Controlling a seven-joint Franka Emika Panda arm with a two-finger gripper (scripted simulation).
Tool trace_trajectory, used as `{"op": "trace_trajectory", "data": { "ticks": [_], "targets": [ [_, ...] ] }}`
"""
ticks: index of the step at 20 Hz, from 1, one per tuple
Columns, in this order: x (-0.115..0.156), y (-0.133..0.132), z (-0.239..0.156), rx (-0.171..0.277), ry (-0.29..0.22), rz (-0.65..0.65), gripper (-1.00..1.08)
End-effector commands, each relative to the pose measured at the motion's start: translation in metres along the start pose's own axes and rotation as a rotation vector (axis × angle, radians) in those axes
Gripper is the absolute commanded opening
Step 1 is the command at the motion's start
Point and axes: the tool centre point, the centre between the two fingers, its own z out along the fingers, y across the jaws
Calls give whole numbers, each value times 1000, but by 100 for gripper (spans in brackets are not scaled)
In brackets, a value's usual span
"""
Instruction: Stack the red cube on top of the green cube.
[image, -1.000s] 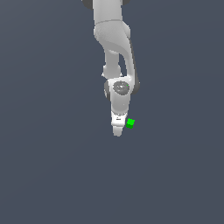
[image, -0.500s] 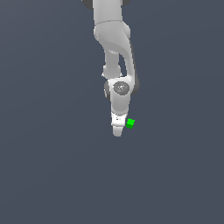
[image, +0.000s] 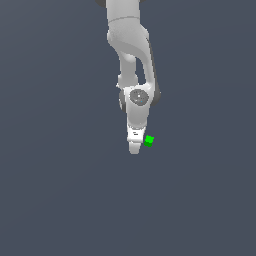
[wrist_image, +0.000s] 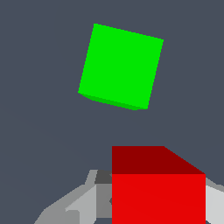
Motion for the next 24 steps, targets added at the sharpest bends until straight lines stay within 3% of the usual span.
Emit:
{"op": "trace_trajectory", "data": {
  "ticks": [1, 13, 24],
  "targets": [
    [0, 0, -12, -1, 0, 0, -100],
    [0, 0, -78, -1, 1, 0, -100],
    [7, -1, -78, -1, 1, 0, -100]
  ]
}}
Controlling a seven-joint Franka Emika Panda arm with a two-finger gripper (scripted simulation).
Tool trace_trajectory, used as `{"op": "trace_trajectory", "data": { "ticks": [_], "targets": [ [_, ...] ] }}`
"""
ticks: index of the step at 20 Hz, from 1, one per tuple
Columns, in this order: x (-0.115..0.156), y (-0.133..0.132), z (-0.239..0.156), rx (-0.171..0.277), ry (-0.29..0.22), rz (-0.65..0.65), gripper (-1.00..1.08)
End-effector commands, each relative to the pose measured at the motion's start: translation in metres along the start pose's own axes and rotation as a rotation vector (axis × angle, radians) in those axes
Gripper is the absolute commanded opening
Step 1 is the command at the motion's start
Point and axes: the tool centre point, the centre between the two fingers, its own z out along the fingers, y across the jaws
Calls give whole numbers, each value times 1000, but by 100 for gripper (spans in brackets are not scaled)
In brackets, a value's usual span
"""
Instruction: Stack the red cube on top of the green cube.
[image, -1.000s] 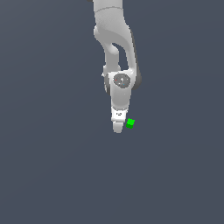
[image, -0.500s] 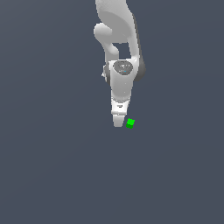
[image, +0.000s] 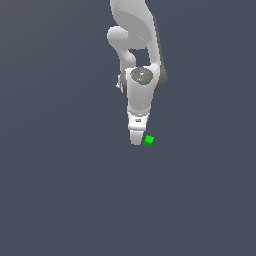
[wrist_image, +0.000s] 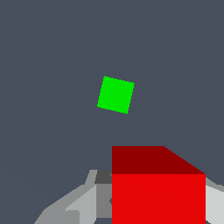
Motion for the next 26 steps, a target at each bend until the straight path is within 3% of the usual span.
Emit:
{"op": "trace_trajectory", "data": {
  "ticks": [1, 13, 23, 24, 26],
  "targets": [
    [6, -2, 4, 0, 1, -1, -100],
    [61, -14, 48, 1, 0, -1, -100],
    [68, -15, 54, 1, 0, -1, -100],
    [68, -15, 54, 1, 0, -1, 100],
    [68, -15, 54, 1, 0, -1, 100]
  ]
}}
